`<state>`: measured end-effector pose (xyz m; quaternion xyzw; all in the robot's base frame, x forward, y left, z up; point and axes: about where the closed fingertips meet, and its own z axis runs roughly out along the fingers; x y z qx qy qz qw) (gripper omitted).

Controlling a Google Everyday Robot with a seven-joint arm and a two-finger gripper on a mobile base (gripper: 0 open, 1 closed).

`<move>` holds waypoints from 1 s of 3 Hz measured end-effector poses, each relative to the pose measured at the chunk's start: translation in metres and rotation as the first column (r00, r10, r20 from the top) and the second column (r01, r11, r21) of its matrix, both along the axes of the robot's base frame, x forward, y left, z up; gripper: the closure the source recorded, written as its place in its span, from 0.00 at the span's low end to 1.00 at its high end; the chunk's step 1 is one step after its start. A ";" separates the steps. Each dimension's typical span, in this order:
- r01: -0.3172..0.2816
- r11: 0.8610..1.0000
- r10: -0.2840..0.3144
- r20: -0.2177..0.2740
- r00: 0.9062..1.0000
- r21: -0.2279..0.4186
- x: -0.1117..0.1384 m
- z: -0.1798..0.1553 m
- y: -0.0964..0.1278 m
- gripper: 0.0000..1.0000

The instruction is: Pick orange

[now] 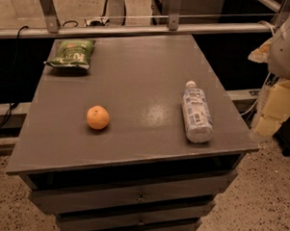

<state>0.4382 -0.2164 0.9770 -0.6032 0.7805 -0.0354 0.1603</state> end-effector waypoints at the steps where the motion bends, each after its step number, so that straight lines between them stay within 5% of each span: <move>1: 0.000 1.000 0.000 0.000 1.000 0.000 0.000 0.000 0.000 0.00; 2: -0.045 0.996 0.046 -0.004 0.999 0.081 0.018 -0.017 0.031 0.00; 3: -0.116 0.971 0.119 -0.002 0.993 0.211 0.042 -0.042 0.094 0.00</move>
Offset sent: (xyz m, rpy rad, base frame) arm 0.0486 0.0869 -0.0494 0.2315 0.0353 0.1300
